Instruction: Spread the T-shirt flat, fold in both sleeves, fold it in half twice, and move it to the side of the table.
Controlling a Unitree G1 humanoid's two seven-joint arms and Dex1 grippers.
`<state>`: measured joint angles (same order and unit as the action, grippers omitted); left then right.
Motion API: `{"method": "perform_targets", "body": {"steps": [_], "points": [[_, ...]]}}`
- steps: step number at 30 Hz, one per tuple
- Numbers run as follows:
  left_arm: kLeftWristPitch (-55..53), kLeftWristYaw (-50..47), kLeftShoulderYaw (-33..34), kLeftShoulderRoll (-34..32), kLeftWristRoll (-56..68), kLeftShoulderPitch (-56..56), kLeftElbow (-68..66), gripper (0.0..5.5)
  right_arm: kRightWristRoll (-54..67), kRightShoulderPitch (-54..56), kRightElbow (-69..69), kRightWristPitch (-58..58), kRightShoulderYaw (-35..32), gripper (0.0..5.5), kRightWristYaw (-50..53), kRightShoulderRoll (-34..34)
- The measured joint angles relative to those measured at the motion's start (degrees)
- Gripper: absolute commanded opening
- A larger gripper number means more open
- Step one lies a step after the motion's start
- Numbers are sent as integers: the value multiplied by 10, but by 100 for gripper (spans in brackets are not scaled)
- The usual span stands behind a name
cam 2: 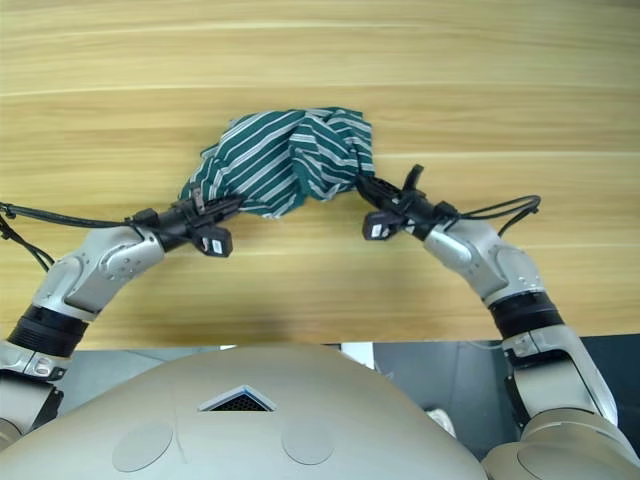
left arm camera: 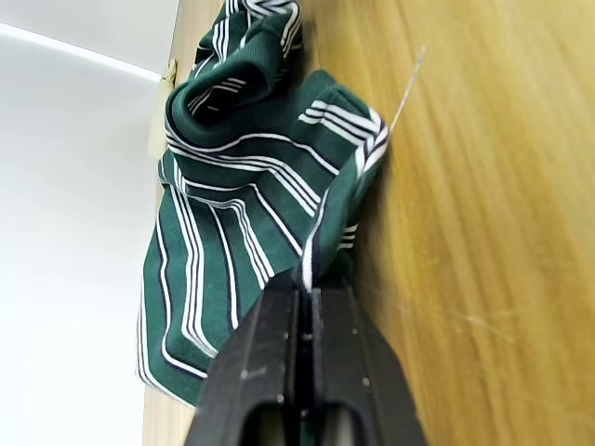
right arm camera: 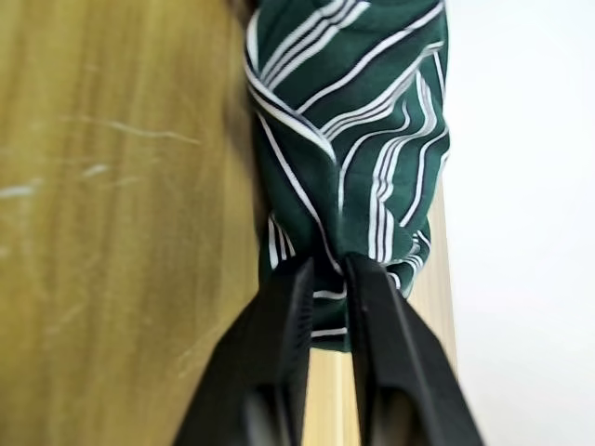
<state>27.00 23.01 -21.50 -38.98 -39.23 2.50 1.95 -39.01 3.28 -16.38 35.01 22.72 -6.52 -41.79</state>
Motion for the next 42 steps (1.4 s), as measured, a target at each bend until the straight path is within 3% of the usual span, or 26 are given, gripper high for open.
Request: {"method": "perform_targets", "body": {"steps": [5, 23, 34, 42], "points": [[-4, 0, -1, 0, 0, 0, 1, 0, 1, -12, 15, 4, -3, 201, -7, -14], [-7, -4, -6, 0, -5, -2, 2, 0, 1, 38, -65, -6, 8, 201, 20, 7], [-7, -4, -8, 0, -5, -3, 2, 0, 2, 4, -17, 6, 11, 201, 17, -11], [-7, -3, -19, 1, -6, -8, 2, 0, 2, 25, -42, 20, 22, 88, 16, -8]]}}
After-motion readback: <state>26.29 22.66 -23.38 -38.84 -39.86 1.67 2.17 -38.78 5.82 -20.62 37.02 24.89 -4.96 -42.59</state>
